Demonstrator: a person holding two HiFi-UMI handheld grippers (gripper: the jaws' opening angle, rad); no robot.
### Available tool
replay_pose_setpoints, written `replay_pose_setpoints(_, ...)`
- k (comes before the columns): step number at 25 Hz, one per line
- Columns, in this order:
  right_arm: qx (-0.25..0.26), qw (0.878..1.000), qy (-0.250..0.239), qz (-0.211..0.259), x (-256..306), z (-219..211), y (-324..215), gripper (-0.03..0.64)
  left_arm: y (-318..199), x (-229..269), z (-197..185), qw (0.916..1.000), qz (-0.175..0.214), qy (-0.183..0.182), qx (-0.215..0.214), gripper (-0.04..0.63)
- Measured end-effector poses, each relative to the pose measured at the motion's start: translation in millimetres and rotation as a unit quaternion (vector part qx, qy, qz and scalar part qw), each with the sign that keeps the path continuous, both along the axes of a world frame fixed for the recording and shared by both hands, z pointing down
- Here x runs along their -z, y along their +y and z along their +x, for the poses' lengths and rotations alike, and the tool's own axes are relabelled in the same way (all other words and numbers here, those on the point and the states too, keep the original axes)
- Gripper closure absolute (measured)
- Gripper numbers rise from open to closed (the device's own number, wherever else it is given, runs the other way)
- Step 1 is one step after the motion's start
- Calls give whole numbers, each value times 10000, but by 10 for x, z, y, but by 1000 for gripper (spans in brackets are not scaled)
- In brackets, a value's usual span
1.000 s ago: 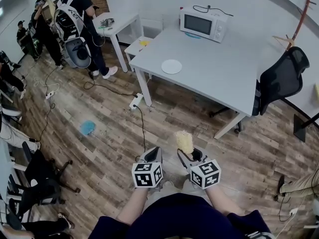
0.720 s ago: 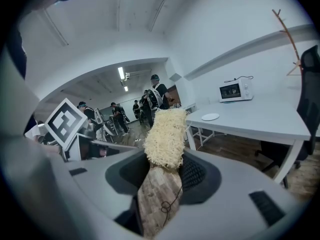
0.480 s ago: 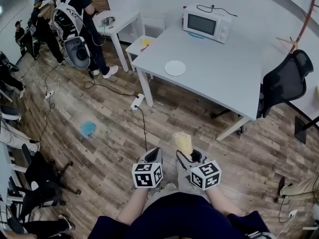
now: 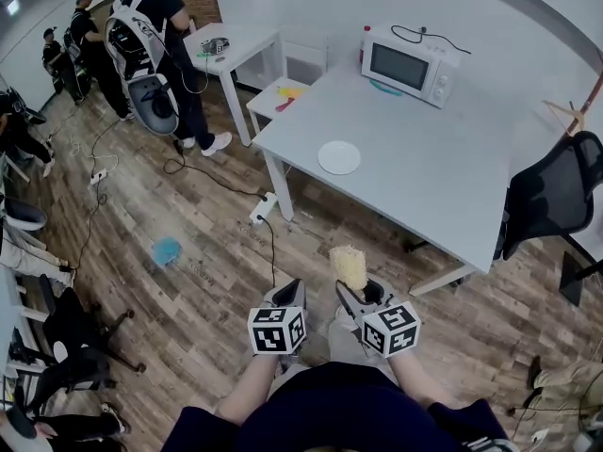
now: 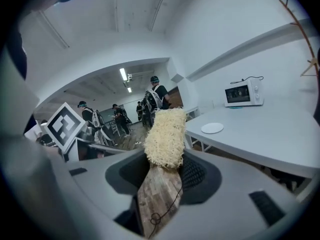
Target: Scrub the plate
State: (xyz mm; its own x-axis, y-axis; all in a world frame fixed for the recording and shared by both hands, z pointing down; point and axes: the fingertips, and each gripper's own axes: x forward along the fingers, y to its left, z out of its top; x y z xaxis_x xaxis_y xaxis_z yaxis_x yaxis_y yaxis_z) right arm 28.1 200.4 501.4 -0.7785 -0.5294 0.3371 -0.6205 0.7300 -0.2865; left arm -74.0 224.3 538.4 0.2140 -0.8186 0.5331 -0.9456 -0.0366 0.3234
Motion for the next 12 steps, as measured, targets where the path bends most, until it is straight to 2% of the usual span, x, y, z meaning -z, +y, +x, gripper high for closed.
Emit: replay_pose_setpoints(12, 303, 9994, 138, 102, 30, 233, -1412, 444, -1342, 11, 105, 9993, 54, 144, 351, 577)
